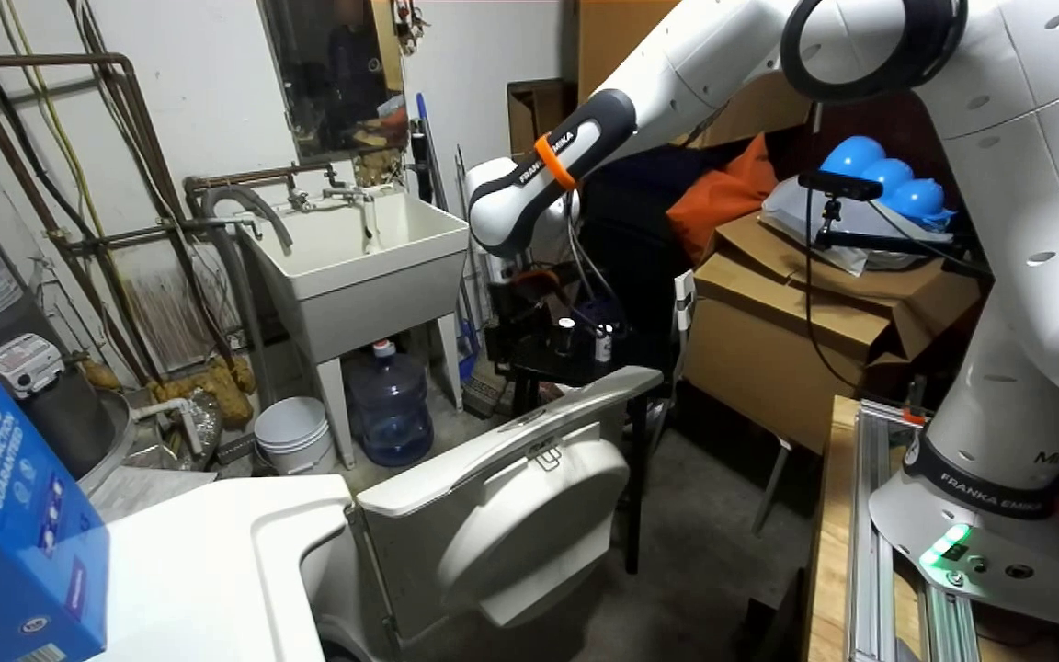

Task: Close the door of the washing machine

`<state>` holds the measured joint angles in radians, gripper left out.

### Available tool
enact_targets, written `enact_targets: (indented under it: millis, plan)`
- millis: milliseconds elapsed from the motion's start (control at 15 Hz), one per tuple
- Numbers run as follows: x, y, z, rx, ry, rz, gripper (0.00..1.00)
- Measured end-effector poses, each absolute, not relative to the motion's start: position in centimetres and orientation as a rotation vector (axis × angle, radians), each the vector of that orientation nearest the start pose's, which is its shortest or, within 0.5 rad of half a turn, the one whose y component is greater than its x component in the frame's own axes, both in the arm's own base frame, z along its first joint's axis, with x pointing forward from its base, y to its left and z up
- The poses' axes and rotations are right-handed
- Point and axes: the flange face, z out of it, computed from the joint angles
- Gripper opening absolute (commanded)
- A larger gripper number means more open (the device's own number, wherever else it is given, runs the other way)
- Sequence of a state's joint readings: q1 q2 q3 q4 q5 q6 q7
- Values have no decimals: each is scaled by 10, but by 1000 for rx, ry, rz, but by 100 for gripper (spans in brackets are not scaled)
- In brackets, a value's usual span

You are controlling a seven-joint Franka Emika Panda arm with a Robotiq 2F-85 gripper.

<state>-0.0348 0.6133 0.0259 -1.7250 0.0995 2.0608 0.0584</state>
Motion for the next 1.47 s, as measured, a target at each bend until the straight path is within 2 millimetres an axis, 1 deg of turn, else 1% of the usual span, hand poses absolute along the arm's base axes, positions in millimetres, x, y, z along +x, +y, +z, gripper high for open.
enact_targets:
  millis: [133, 200, 267, 333, 467, 600, 733, 800, 867, 933, 1067, 1133, 1267, 1467]
  plan:
    - [637, -28, 238, -3035, 292, 367, 100]
    - [632, -41, 245, -3043, 342, 384, 100]
    - [624, -51, 246, -3044, 370, 435, 100]
    - [616, -57, 243, -3039, 347, 476, 100]
    - [602, -62, 236, -3034, 195, 458, 100]
    - [590, -65, 241, -3034, 130, 421, 100]
    - [584, -65, 249, -3034, 112, 407, 100]
    - [584, -62, 249, -3033, 81, 407, 100]
    - [583, -58, 245, -3038, 46, 428, 100]
    - [581, -50, 236, -3043, -5, 465, 100]
    - [577, -25, 209, -3044, -161, 507, 100]
    - [573, -12, 195, -3047, -239, 496, 100]
    - [558, 14, 171, -3052, -393, 462, 100]
    - [523, 45, 148, -3061, -621, 403, 100]
